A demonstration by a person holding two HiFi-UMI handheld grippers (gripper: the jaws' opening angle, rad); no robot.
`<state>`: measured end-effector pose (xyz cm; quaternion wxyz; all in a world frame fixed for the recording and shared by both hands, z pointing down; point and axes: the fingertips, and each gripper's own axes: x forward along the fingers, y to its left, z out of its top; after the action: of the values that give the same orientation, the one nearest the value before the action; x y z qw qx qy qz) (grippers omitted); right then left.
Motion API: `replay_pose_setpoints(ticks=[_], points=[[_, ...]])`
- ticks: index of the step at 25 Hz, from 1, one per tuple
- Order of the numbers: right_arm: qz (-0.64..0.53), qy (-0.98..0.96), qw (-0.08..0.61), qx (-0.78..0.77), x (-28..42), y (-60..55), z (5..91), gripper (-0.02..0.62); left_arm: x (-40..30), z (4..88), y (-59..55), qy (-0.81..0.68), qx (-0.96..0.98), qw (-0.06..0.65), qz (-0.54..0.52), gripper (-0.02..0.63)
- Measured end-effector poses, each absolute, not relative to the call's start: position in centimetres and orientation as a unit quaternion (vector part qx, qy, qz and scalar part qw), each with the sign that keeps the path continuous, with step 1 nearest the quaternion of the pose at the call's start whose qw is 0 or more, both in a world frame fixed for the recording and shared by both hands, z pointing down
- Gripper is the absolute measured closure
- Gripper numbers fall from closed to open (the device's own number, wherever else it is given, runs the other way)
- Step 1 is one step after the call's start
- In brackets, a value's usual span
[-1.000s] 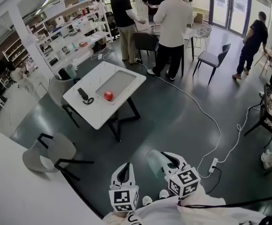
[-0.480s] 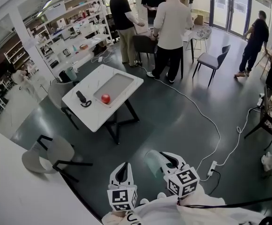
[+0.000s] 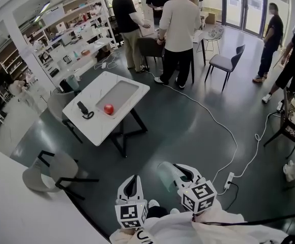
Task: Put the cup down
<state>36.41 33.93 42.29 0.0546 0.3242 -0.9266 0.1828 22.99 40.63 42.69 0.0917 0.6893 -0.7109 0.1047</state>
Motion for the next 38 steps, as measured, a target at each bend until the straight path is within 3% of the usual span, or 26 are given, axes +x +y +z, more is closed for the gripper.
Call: replay_pose_setpoints(ticks=[15,38], points=[[0.183,-0.92,0.069,0.339,33.2,26.8,44.6,0.577,18.7,44.6,32.9,-0.705,0.696,0.095,0.102,0.598],[0.191,-0.916,0.112,0.334,13.6,5.7,45.6,0.577,0.0,45.6,12.0,-0.7,0.695,0.12,0.111,0.598]])
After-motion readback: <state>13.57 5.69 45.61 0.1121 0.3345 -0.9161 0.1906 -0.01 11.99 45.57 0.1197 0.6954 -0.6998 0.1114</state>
